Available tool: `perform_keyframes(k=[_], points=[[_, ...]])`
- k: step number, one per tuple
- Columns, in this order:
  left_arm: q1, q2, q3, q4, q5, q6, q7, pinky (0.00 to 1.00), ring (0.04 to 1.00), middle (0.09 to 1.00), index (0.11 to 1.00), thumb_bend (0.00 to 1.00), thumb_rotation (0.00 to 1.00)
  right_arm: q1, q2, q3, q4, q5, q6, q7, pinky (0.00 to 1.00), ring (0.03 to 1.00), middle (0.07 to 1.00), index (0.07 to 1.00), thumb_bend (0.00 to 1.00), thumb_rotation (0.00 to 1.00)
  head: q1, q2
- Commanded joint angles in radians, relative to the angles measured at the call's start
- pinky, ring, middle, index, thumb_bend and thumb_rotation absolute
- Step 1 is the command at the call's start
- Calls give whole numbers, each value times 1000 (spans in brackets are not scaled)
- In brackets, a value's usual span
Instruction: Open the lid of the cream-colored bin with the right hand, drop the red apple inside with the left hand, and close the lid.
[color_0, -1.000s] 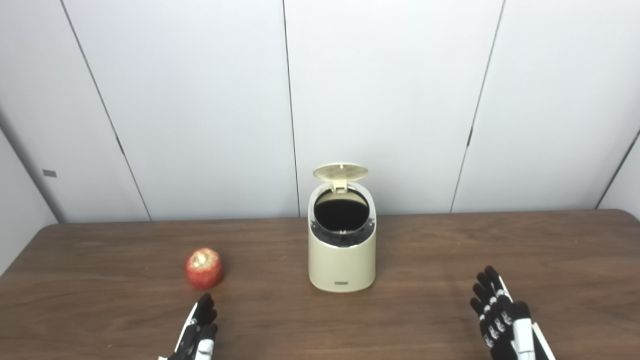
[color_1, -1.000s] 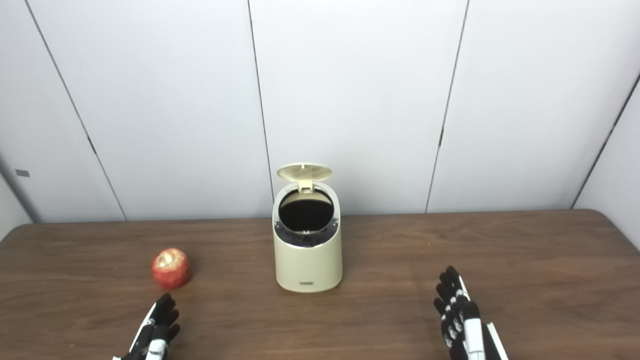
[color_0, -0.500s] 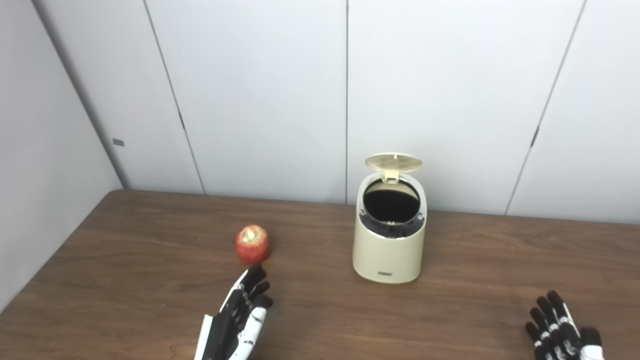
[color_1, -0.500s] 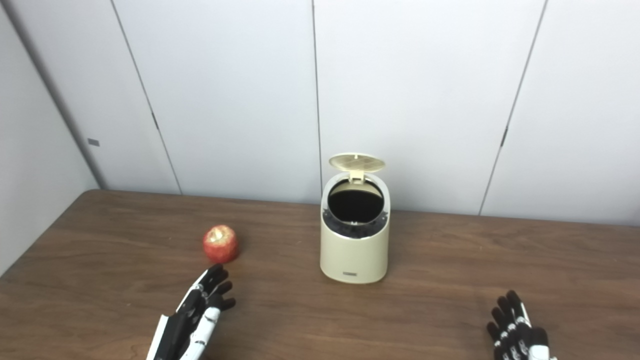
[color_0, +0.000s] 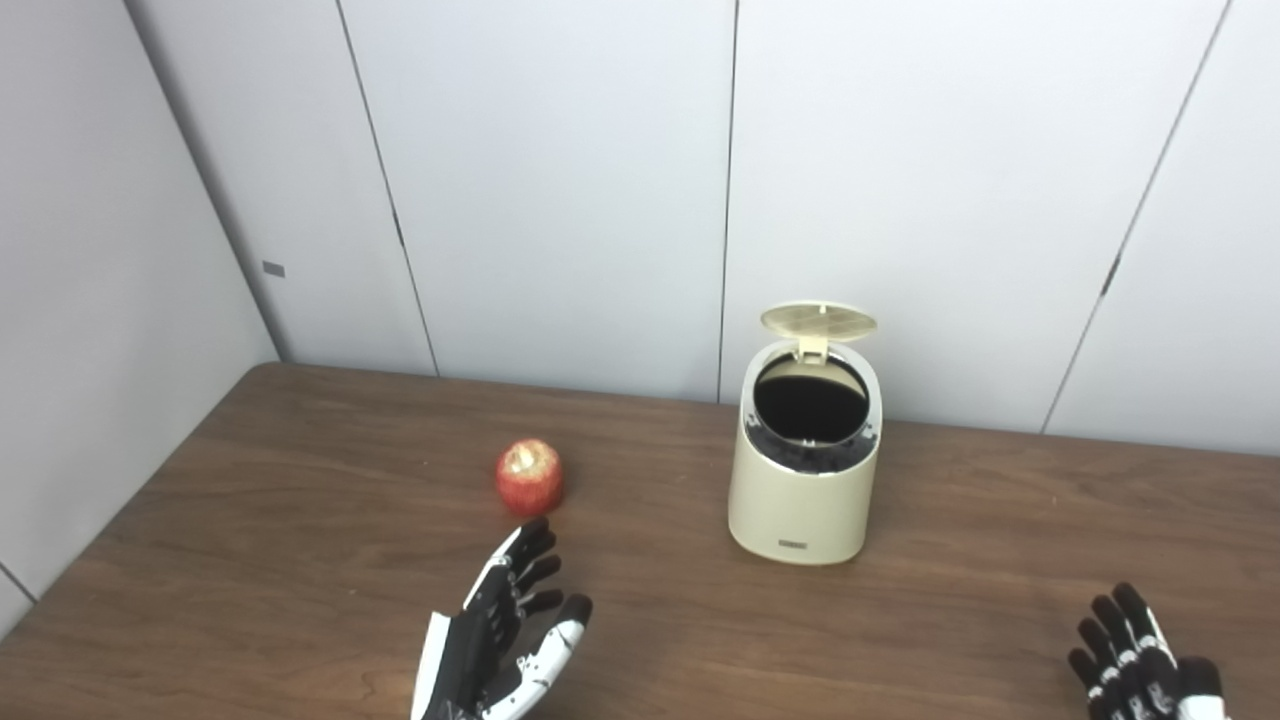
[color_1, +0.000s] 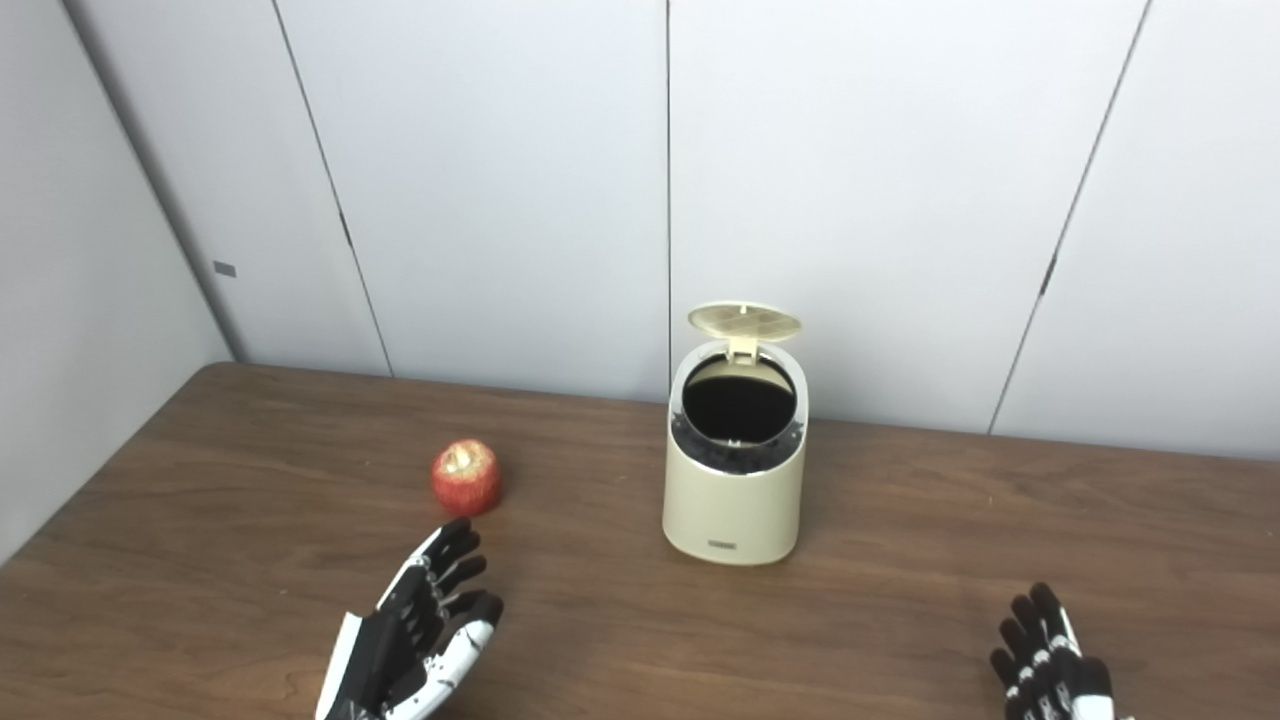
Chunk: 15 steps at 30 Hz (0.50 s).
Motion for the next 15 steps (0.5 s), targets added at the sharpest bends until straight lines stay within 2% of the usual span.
perform_keyframes(k=[1,5,7,9,12,15], points=[[44,12,3,-58,110,4,19,783,821,859,900,719,259,-13,3,-3,-35,7,-11,-1,1000,1000,1000,1000,709,934,-2,-5],[-16,58,23,-99,241,57,-1,693,811,858,887,814,229,-17,8,-1,-38,5,-2,-5,1000,1000,996,999,691,928,-4,-8],[-51,70,41,-121,310,108,-11,657,790,852,878,859,272,-19,11,1,-41,2,4,-7,1000,1000,998,998,684,929,-6,-27],[-84,85,57,-140,377,152,-25,664,768,838,874,882,293,-22,9,6,-40,-11,0,-6,1000,1000,1000,999,679,938,-7,-30],[-129,112,84,-150,390,198,-41,661,755,837,869,874,299,-22,7,11,-33,-26,-7,-3,1000,1000,1000,1000,656,962,-6,-41],[-162,141,102,-127,396,207,-32,653,732,815,850,852,266,-23,10,10,-34,-36,0,-10,1000,1000,992,1000,651,960,-9,-44]])
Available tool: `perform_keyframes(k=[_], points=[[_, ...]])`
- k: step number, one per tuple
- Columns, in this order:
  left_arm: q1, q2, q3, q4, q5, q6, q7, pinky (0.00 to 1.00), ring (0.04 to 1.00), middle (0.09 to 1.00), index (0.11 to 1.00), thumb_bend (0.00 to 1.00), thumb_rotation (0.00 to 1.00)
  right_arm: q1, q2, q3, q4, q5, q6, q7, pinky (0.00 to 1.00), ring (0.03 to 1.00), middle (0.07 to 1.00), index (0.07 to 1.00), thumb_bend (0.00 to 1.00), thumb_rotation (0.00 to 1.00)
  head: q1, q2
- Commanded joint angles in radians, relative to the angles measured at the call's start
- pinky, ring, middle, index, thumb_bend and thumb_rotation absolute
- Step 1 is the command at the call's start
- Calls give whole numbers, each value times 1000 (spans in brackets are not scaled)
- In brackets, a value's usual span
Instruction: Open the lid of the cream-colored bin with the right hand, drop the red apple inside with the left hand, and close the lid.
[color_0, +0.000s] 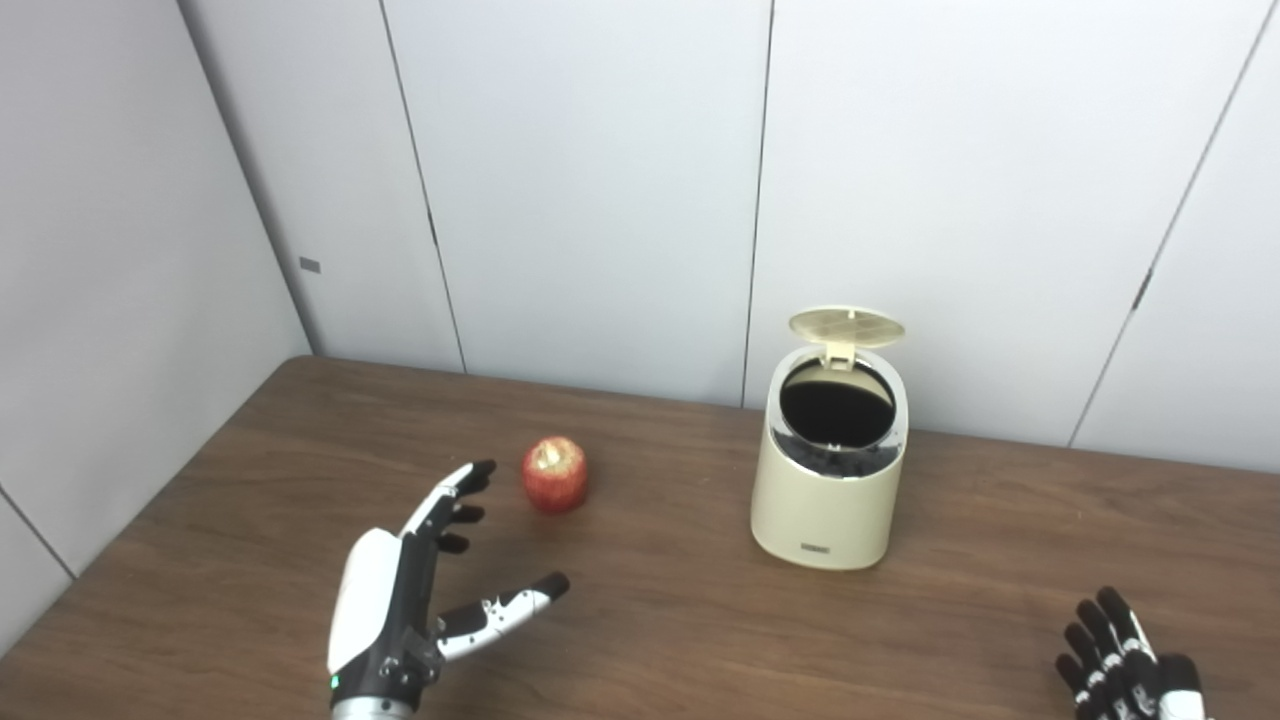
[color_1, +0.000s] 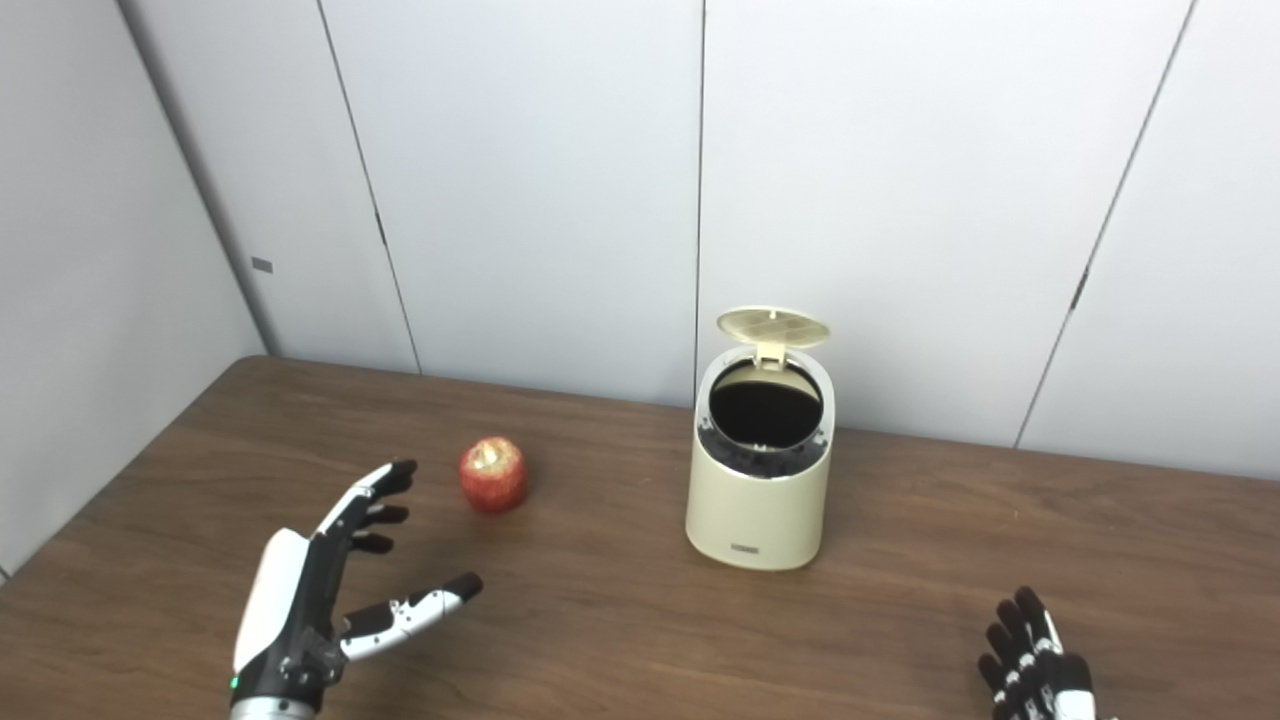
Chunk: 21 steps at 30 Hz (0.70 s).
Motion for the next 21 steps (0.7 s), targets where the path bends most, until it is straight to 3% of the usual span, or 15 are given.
perform_keyframes(k=[1,7,11,15,21], points=[[-42,19,6,-1,24,0,16,642,723,806,845,850,262,-23,-1,-4,-32,-6,-21,-5,1000,1000,990,1000,650,957,-3,2],[-131,98,18,87,100,34,21,482,658,836,838,888,238,-24,-4,-2,-19,-18,-35,2,1000,1000,991,1000,608,990,-10,-4],[-188,150,-9,154,219,82,14,559,738,853,856,939,262,-26,6,-3,-22,-21,-30,-6,1000,1000,984,995,572,981,-18,-4],[-240,202,-49,217,296,123,-20,549,714,825,852,968,289,-26,15,-6,-21,-15,-30,-7,1000,1000,989,996,563,989,-26,-2],[-314,231,-92,349,287,125,-18,586,730,822,855,950,281,-21,28,-6,-14,-17,-42,-10,1000,1000,986,993,536,985,-34,-1]])
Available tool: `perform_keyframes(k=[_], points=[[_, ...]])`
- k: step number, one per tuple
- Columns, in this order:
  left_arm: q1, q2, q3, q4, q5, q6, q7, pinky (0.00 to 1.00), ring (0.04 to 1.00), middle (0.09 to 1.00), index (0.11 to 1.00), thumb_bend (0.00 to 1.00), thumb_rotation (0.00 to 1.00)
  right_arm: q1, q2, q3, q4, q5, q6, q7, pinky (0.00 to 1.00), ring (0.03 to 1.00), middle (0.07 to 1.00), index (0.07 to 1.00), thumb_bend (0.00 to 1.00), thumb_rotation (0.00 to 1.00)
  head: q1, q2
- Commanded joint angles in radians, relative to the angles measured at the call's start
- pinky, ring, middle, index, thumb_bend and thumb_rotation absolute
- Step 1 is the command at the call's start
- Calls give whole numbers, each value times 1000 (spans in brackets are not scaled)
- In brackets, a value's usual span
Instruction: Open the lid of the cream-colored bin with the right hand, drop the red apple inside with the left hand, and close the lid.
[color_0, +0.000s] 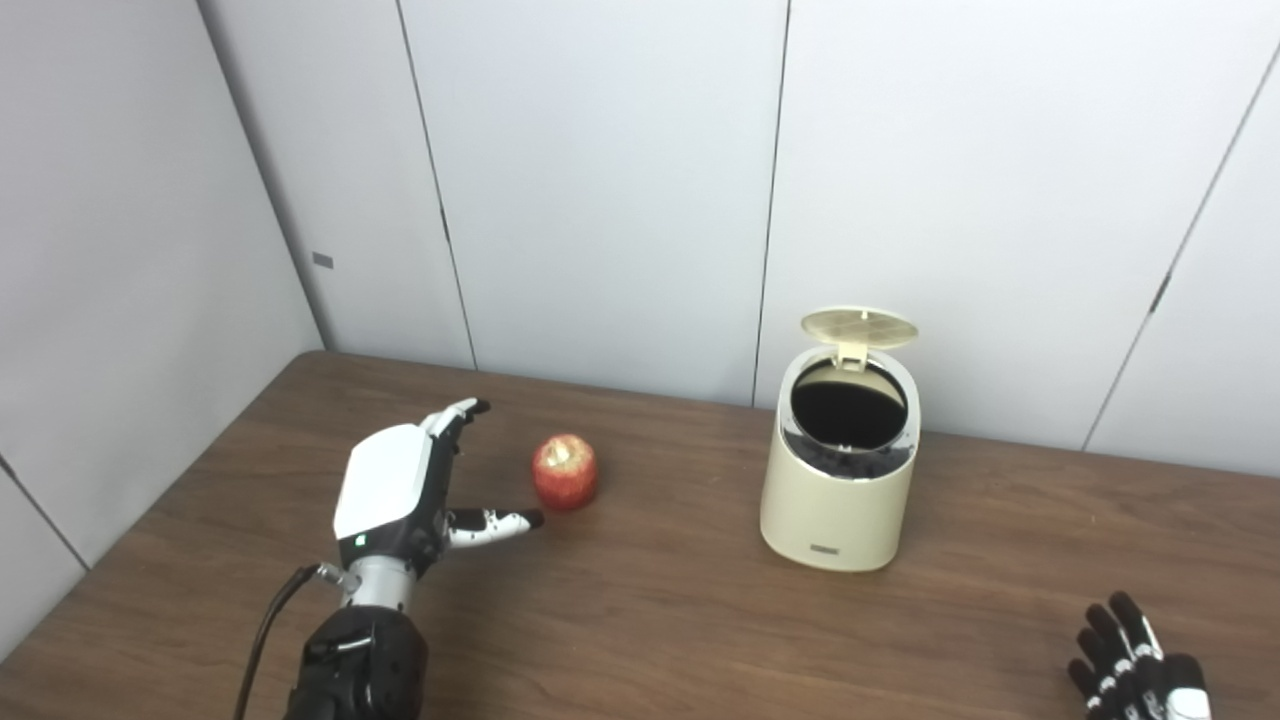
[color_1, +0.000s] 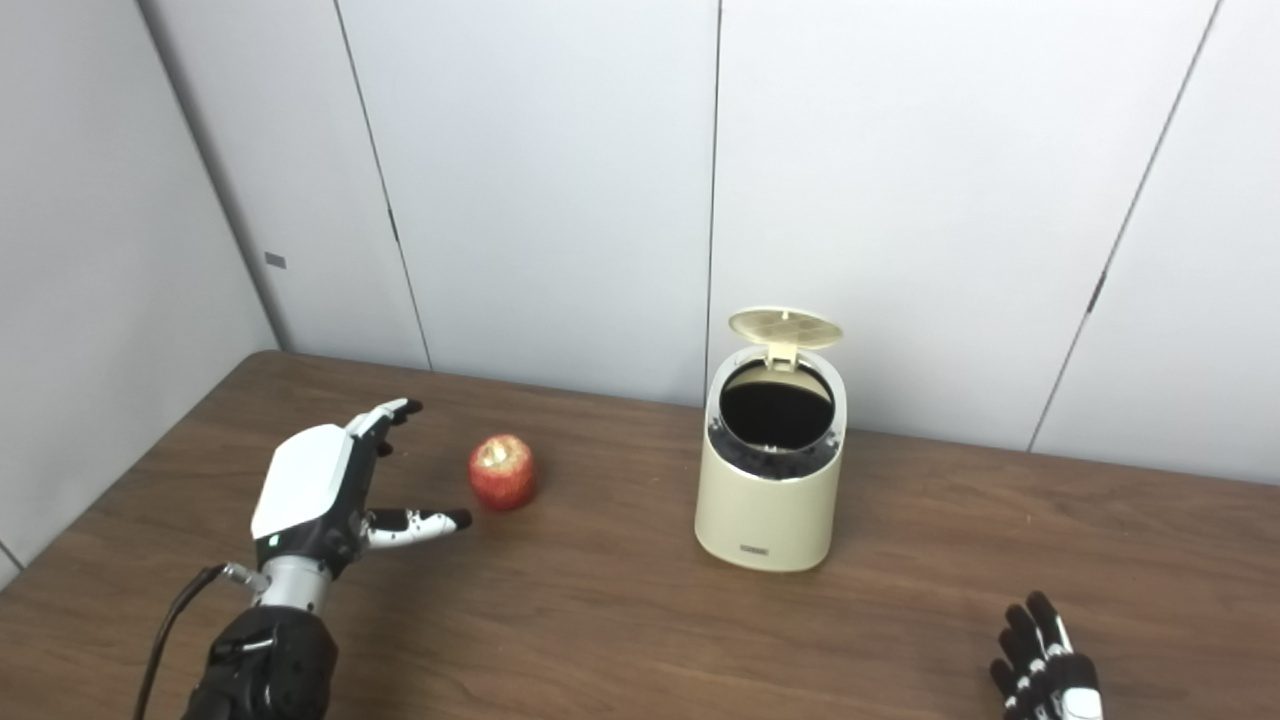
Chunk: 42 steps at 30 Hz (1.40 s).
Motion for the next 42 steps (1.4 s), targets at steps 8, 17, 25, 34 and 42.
perform_keyframes(k=[8,17,25,34,42], points=[[-143,28,-24,156,-97,-11,-3,641,803,861,869,973,321,-17,16,-1,2,-8,-59,-5,1000,1000,977,983,521,990,-11,-2],[-232,40,-64,251,-196,14,-66,673,832,876,866,986,330,-17,29,-1,12,-20,-79,-14,1000,1000,962,973,524,965,-25,-4],[-282,39,-103,308,-216,30,-74,706,838,861,859,980,312,-22,42,-2,40,-45,-124,-34,1000,995,937,957,602,896,-34,-6],[-315,56,-158,317,-203,99,-109,686,795,820,844,949,259,-19,47,-5,37,-48,-124,-46,1000,979,924,944,606,884,-38,-3],[-317,69,-168,302,-209,123,-120,607,705,761,750,867,110,-18,45,-7,41,-40,-129,-43,1000,976,914,929,585,870,-38,6]])
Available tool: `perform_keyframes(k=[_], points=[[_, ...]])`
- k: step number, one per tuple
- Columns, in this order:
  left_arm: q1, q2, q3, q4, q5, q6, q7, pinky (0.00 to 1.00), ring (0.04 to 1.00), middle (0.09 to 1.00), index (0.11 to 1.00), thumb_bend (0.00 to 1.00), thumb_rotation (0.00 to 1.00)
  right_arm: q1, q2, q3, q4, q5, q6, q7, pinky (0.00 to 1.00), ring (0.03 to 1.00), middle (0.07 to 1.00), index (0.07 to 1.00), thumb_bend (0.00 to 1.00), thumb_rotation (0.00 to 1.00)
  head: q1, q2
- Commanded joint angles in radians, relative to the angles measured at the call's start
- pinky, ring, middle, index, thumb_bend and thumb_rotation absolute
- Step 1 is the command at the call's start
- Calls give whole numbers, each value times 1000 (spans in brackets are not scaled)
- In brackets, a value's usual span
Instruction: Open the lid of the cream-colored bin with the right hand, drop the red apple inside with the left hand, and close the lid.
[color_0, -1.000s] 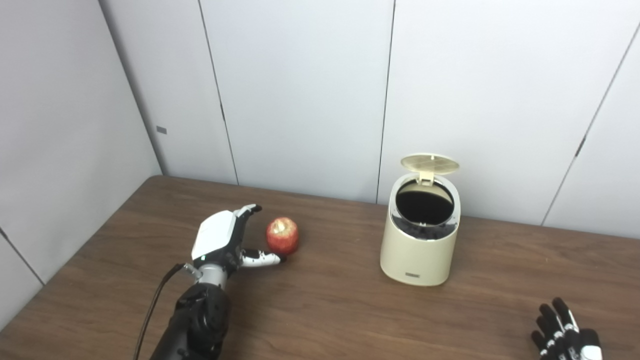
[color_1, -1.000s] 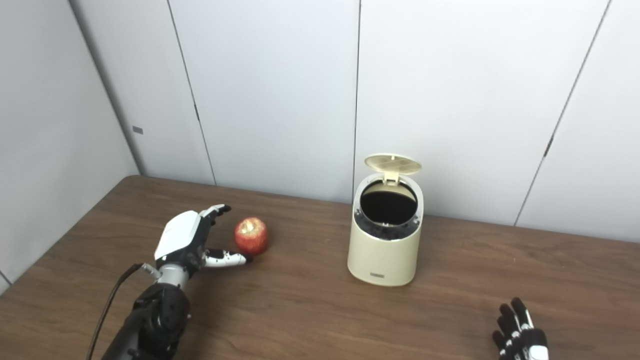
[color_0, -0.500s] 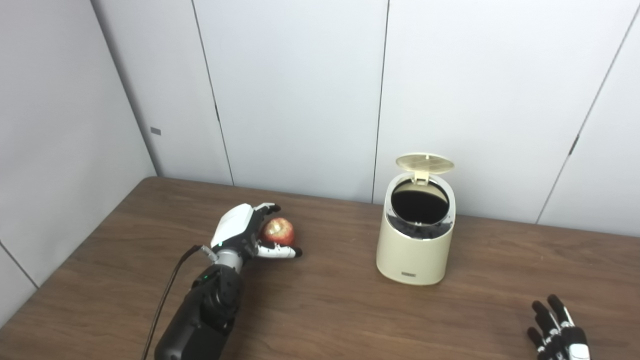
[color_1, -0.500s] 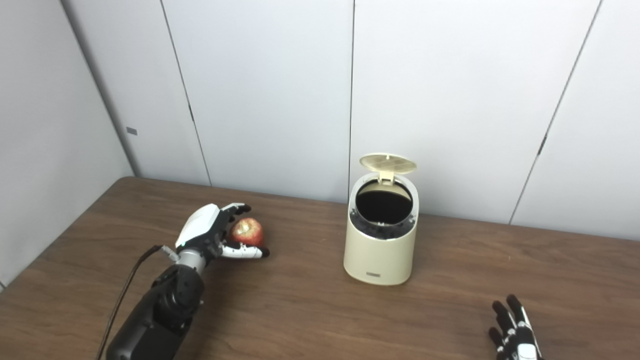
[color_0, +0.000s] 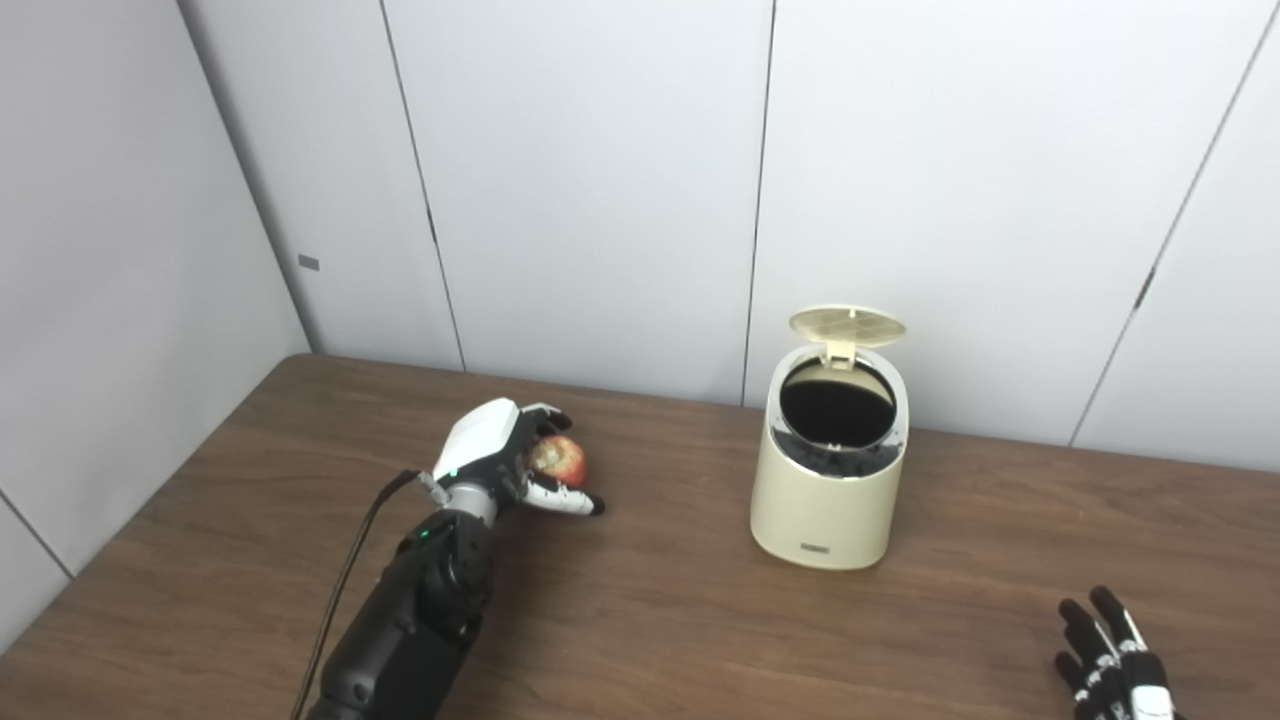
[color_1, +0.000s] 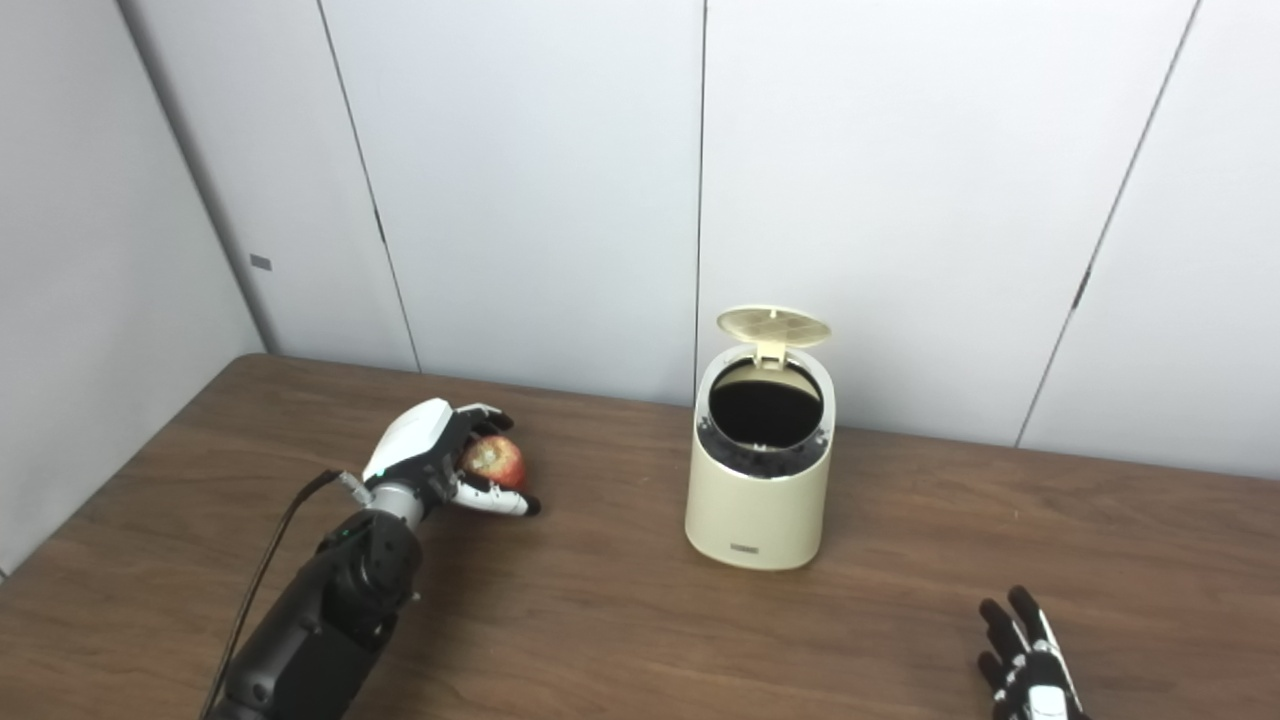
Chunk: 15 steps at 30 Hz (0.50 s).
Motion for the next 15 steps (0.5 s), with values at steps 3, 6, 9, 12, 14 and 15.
perform_keyframes(k=[3,6,9,12,14,15], points=[[-37,28,1,-28,0,13,2,551,648,713,680,829,13,-15,2,-7,-12,7,-44,0,1000,969,904,920,574,861,1,8],[-30,13,14,-26,3,9,43,525,614,683,550,628,21,-17,-2,-9,-10,7,-43,0,1000,958,885,922,574,853,2,17],[-23,-2,15,-31,18,10,82,423,449,538,498,500,5,-18,-5,-12,-8,19,-37,5,1000,957,881,923,579,853,4,19],[-21,-11,12,-43,27,26,98,361,417,511,493,477,0,-20,-9,-11,-5,21,-38,8,1000,961,878,929,570,863,5,21],[-19,-14,12,-49,25,22,108,345,422,519,484,474,0,-21,-11,-11,-1,22,-39,9,1000,956,871,931,565,864,4,21],[-19,-16,12,-52,24,20,113,340,425,522,480,473,0,-22,-10,-12,1,25,-38,9,1000,955,866,931,563,864,4,21]])
